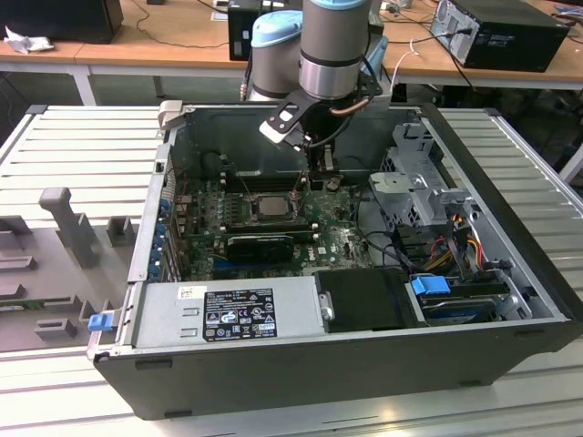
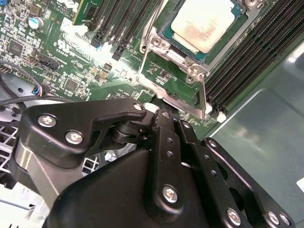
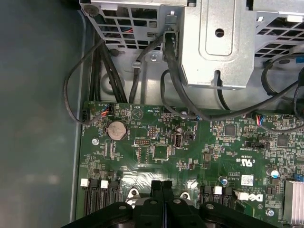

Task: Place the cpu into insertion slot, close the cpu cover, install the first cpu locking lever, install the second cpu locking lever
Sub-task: 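Close the cpu cover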

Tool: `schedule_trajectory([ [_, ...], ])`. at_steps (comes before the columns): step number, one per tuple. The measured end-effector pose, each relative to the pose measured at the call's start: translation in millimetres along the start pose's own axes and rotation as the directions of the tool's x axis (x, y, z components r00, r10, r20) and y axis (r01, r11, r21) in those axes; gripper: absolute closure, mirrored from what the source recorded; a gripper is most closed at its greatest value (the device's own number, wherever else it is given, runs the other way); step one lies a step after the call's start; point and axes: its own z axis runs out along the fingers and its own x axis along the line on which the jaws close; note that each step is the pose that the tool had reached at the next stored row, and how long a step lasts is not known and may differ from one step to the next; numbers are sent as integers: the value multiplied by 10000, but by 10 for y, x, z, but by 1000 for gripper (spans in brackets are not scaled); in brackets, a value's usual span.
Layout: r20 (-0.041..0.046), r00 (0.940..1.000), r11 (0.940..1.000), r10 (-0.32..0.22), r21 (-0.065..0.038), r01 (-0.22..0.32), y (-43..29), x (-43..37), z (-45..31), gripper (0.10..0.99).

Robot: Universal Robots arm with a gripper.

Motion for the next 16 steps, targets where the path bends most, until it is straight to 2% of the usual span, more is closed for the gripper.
schedule_trajectory([
  [16, -1, 10000, 10000, 1, 0, -1, -62, 4, -2, 980],
])
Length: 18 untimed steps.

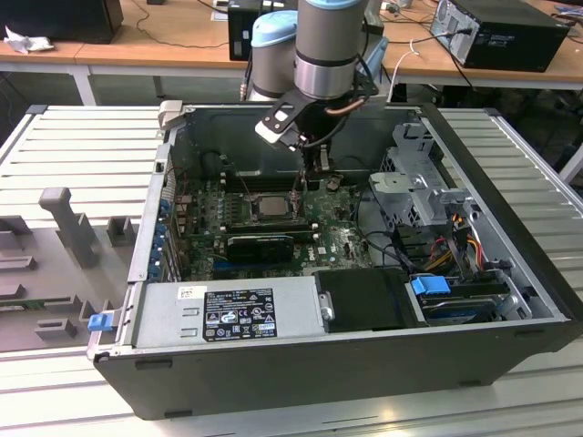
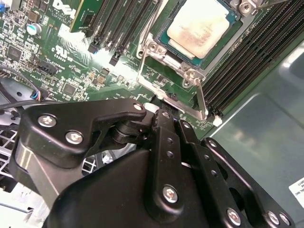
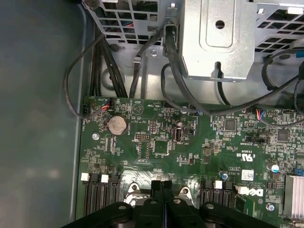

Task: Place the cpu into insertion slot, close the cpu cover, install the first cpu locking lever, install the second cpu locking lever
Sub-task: 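Close the cpu cover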

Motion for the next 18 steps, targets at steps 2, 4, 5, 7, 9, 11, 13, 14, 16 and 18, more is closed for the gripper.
schedule_trajectory([
  [2, 0, 10000, 10000, 0, 0, 0, -15, 1, -1, 980],
  [4, 1, 10000, 10000, 0, 0, 0, -31, 2, -1, 980],
  [5, 0, 10000, 10000, -1, -1, 1, -51, 3, -2, 980],
  [7, 0, 10000, 10000, 0, 2, 0, -71, 4, -3, 980],
  [9, 1, 10000, 10000, 0, 2, 0, -77, 4, -3, 980],
  [11, 1, 10000, 10000, 0, 2, 0, -96, 5, -4, 980],
  [13, 0, 10000, 10000, 0, 2, 0, -105, 6, -4, 980],
  [14, 1, 10000, 10000, 0, 2, 0, -110, 6, -4, 980],
  [16, 0, 10000, 10000, 0, 2, 0, -119, 7, -4, 980],
  [18, 1, 10000, 10000, 0, 2, 0, -128, 7, -5, 980],
])
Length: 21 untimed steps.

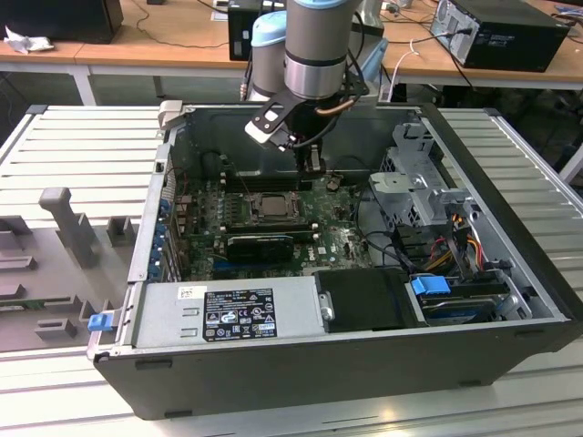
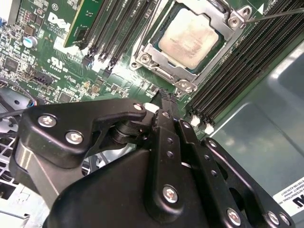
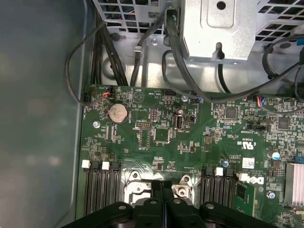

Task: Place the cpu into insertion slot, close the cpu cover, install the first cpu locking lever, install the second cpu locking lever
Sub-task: 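Close the cpu cover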

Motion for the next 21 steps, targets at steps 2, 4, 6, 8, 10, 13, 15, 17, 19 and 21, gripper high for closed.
schedule_trajectory([
  [2, -1, 10000, 10000, 0, 0, 0, -11, 1, 0, 980],
  [4, 0, 10000, 10000, 0, 0, 0, -17, 1, -1, 980],
  [6, 0, 10000, 10000, 0, 0, 0, -24, 1, -1, 980],
  [8, 0, 10000, 10000, 0, 0, 0, -29, 2, -1, 980],
  [10, 0, 10000, 10000, 0, 0, 0, -34, 2, -1, 980],
  [13, -1, 10000, 10000, 0, 0, 0, -43, 2, -1, 980],
  [15, -1, 10000, 10000, 0, 0, 0, -46, 3, -1, 980],
  [17, 0, 10000, 10000, 0, 0, 0, -51, 3, -2, 980],
  [19, 0, 10000, 10000, 0, 0, 0, -55, 3, -2, 980],
  [21, 0, 10000, 10000, 0, 0, 0, -59, 3, -2, 980],
])
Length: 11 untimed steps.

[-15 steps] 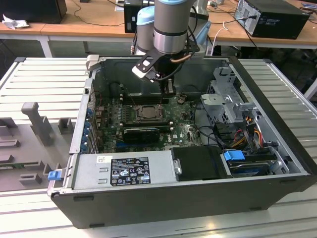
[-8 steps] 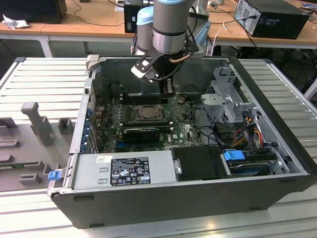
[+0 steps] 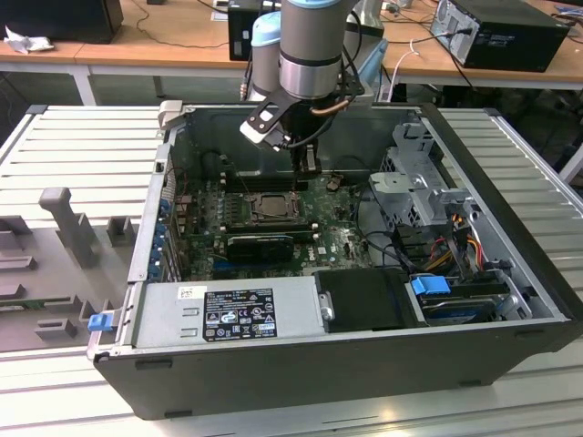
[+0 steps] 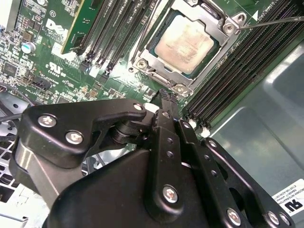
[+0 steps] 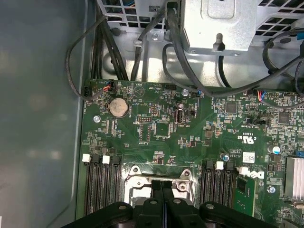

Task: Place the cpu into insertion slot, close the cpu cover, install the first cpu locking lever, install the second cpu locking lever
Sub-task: 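Close the cpu cover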

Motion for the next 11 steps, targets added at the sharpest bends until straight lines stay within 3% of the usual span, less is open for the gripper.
schedule_trajectory([
  [11, 0, 10000, 10000, 0, 0, 0, -36, 2, -1, 980],
])
